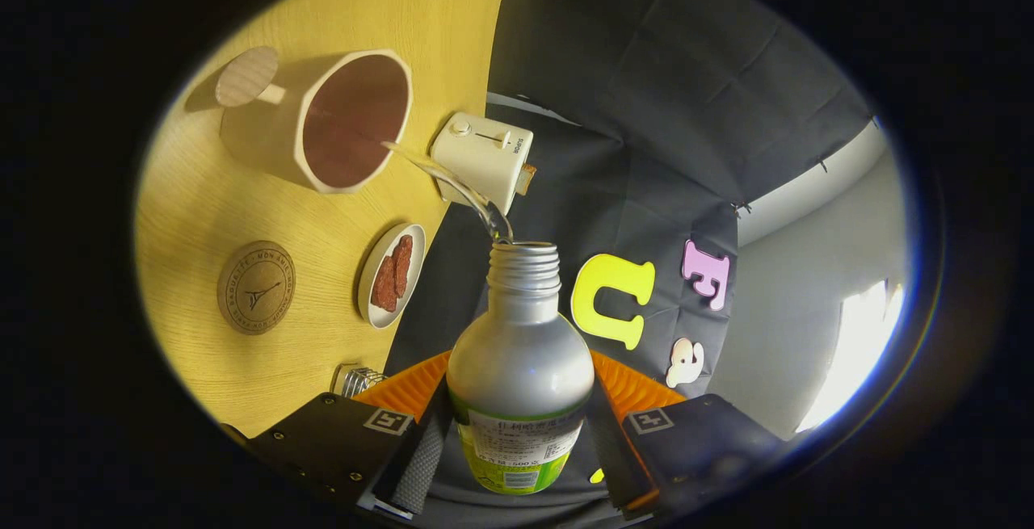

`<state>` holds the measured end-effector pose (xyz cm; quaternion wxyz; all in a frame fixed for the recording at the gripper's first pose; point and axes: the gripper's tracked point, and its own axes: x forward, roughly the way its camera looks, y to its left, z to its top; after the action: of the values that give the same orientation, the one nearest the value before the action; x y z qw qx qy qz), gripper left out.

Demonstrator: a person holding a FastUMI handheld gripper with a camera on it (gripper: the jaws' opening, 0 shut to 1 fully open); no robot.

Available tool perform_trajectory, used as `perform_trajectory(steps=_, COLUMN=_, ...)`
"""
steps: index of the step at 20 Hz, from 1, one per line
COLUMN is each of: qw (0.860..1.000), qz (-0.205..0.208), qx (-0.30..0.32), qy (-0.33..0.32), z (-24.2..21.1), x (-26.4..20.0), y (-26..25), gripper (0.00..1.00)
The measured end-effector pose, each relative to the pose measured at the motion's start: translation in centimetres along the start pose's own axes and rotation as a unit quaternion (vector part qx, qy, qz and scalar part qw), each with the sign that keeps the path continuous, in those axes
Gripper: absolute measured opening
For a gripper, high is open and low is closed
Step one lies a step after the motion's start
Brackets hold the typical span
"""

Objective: Take the bottle from table, then pour the juice into the cup, finally place the bottle on the coaster

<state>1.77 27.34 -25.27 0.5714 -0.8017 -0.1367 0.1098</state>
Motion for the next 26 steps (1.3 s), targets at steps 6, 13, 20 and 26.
perform_trajectory(steps=6, qw=1.0, qz=-0.004, qx=-0.008, qy=0.0, z=-0.15, x=-0.1, y=-0.38, gripper=0.81)
perform_trajectory(steps=13, qw=1.0, qz=-0.006, qx=-0.023, qy=-0.002, z=0.05, x=-0.01, y=-0.51, gripper=0.81)
perform_trajectory(steps=20, qw=0.999, qz=-0.009, qx=-0.043, qy=-0.003, z=0.19, x=0.01, y=-0.65, gripper=0.81)
perform_trajectory(steps=26, qw=0.998, qz=-0.001, qx=-0.061, qy=-0.003, z=0.19, x=0.03, y=-0.22, gripper=0.81)
